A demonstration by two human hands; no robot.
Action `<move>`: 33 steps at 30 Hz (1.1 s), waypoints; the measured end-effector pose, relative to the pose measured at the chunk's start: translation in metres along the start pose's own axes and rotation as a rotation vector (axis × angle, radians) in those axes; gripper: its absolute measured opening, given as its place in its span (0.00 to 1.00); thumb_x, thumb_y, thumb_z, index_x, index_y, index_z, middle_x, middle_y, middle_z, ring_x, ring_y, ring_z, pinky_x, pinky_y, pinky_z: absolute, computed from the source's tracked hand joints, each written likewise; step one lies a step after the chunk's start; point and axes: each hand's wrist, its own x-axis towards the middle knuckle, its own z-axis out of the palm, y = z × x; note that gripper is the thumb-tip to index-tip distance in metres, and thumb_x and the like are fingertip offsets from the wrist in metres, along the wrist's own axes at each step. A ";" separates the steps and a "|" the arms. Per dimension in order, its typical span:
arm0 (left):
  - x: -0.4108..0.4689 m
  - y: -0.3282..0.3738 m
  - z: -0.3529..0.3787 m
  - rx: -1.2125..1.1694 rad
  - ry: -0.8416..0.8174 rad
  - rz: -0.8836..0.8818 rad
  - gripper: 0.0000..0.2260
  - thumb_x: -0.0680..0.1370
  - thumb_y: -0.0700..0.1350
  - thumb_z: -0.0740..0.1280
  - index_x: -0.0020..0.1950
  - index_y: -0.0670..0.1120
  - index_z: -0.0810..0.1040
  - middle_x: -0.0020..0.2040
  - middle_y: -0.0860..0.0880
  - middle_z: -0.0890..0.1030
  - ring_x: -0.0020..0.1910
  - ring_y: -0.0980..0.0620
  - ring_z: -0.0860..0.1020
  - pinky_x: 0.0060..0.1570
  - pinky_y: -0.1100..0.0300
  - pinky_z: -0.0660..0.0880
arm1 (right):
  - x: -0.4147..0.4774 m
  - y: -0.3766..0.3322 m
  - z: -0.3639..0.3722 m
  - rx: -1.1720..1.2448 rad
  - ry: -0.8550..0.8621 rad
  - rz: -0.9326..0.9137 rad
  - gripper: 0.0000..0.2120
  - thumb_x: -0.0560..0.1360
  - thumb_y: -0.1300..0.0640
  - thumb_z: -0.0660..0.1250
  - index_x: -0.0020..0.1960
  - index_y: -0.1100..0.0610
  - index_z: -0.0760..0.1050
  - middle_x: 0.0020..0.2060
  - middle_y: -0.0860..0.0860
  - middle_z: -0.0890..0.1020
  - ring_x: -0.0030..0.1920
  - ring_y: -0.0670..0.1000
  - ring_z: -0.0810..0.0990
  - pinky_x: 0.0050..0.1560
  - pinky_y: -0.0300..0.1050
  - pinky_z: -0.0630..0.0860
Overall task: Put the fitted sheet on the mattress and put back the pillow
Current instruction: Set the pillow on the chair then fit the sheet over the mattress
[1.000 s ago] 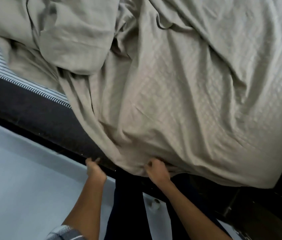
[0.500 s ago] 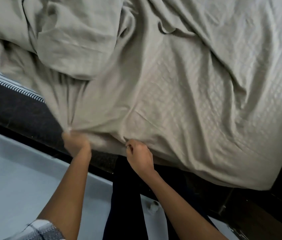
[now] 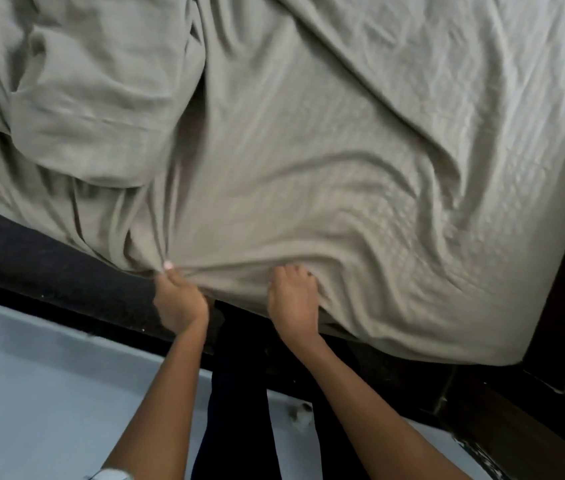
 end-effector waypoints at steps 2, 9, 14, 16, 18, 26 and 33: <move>0.001 -0.025 -0.017 0.059 0.060 -0.061 0.20 0.83 0.51 0.51 0.64 0.37 0.69 0.61 0.31 0.74 0.58 0.32 0.73 0.50 0.46 0.69 | -0.005 -0.002 0.000 0.124 -0.163 -0.158 0.08 0.65 0.66 0.69 0.34 0.58 0.70 0.30 0.55 0.76 0.32 0.58 0.76 0.28 0.44 0.67; 0.000 -0.029 -0.020 -0.265 0.254 -0.241 0.18 0.78 0.59 0.59 0.51 0.46 0.61 0.43 0.48 0.72 0.37 0.46 0.71 0.39 0.54 0.65 | -0.023 0.031 -0.010 0.145 0.091 0.031 0.02 0.63 0.61 0.61 0.36 0.57 0.68 0.34 0.53 0.72 0.36 0.55 0.70 0.32 0.47 0.67; -0.003 -0.014 0.014 -0.366 -0.104 -0.381 0.20 0.81 0.55 0.54 0.60 0.41 0.73 0.57 0.42 0.77 0.54 0.42 0.77 0.51 0.51 0.75 | -0.043 0.046 0.003 -0.099 0.063 0.008 0.10 0.60 0.66 0.68 0.37 0.56 0.69 0.35 0.53 0.71 0.35 0.54 0.70 0.33 0.47 0.67; -0.003 -0.012 0.019 -0.306 -0.105 -0.280 0.15 0.82 0.45 0.54 0.64 0.42 0.73 0.62 0.43 0.76 0.59 0.41 0.75 0.58 0.47 0.75 | -0.045 0.047 0.008 -0.067 0.099 -0.016 0.09 0.64 0.68 0.65 0.37 0.56 0.69 0.34 0.53 0.71 0.34 0.54 0.70 0.33 0.47 0.66; 0.005 -0.017 0.019 -0.301 -0.023 -0.290 0.14 0.82 0.44 0.53 0.63 0.43 0.73 0.63 0.43 0.76 0.58 0.41 0.75 0.58 0.45 0.74 | -0.048 0.043 0.011 -0.021 0.071 -0.144 0.09 0.65 0.68 0.64 0.35 0.56 0.68 0.33 0.53 0.70 0.34 0.54 0.70 0.33 0.46 0.63; 0.037 -0.006 -0.017 -0.347 0.192 -0.071 0.19 0.80 0.45 0.62 0.68 0.39 0.66 0.65 0.39 0.69 0.60 0.43 0.73 0.55 0.55 0.71 | 0.011 -0.013 -0.007 0.212 0.131 -0.217 0.03 0.66 0.66 0.64 0.38 0.60 0.72 0.35 0.55 0.74 0.33 0.57 0.73 0.29 0.48 0.70; 0.093 0.011 -0.048 -0.324 0.115 0.085 0.13 0.80 0.46 0.62 0.60 0.40 0.68 0.56 0.40 0.76 0.49 0.46 0.75 0.45 0.57 0.69 | 0.054 -0.100 0.008 0.055 -0.112 -0.254 0.05 0.71 0.65 0.62 0.47 0.62 0.72 0.43 0.59 0.77 0.41 0.62 0.78 0.32 0.48 0.64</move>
